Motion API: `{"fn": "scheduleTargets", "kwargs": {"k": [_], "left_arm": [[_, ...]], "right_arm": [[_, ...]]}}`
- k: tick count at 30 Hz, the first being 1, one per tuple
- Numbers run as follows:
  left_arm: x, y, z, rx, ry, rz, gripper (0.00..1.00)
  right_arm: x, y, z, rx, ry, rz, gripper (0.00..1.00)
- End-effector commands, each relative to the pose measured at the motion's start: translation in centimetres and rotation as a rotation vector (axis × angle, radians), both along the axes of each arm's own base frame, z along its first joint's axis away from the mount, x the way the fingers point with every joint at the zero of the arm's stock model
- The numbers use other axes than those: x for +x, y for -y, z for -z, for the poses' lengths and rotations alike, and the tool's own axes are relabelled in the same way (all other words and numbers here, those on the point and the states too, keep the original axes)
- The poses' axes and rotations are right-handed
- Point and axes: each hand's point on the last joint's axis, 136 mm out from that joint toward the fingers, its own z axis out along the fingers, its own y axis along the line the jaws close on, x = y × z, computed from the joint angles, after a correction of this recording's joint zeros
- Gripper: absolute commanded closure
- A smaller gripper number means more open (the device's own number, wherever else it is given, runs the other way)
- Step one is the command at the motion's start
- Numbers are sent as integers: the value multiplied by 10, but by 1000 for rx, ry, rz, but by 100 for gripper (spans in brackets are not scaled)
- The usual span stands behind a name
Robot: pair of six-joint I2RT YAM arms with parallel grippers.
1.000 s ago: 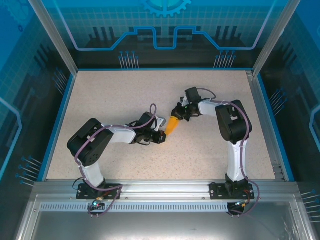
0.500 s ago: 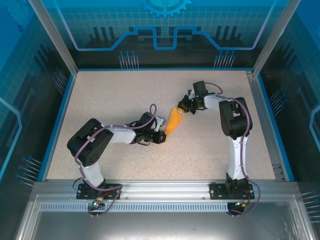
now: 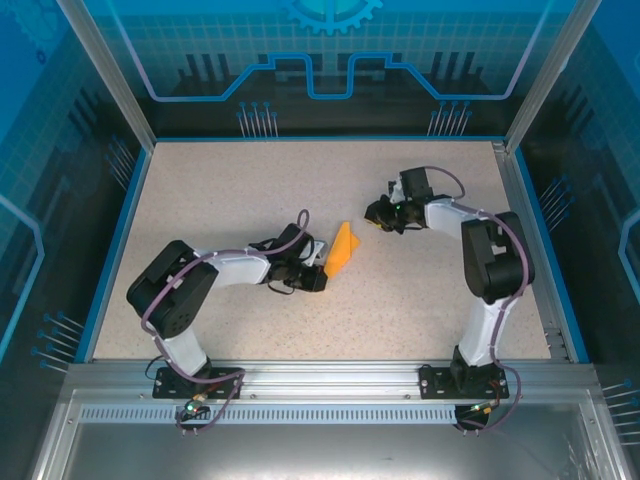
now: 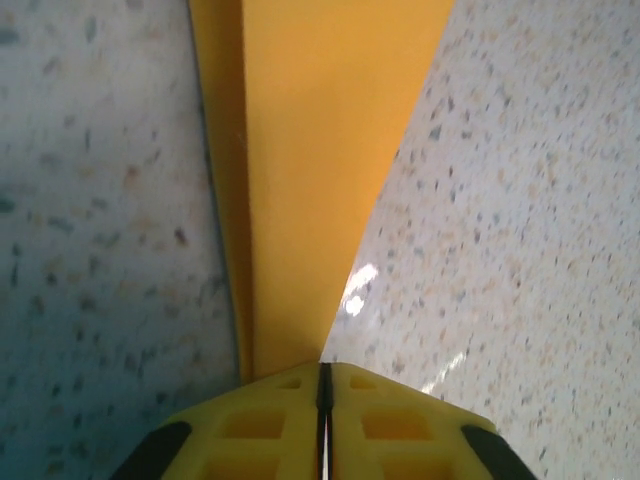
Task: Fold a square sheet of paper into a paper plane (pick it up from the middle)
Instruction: Fold the wing for the fifth time at the center of the table, then move a paper plane to the center of the table.
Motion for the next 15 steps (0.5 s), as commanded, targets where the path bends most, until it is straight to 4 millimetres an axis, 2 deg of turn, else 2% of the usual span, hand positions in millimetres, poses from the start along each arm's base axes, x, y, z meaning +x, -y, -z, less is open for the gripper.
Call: {"fn": "scheduleTargets", "kwargs": {"k": [1, 4, 8, 10, 12, 15], "left_arm": [[-6, -5, -18, 32, -36, -8, 83], [0, -3, -37, 17, -1, -20, 73], [9, -10, -57, 55, 71, -32, 58], [14, -12, -62, 78, 100, -27, 53], [18, -10, -62, 95, 100, -13, 51], [21, -1, -61, 128, 108, 30, 48]], "right_arm": [[-35, -13, -1, -1, -9, -75, 75], [-58, -18, 0, 0, -17, -95, 70], [-79, -23, 1, 10, -21, -103, 64], [-83, -25, -4, 23, -9, -101, 64], [-94, -22, 2, 14, -27, -98, 62], [-101, -23, 1, 18, -27, -97, 59]]}}
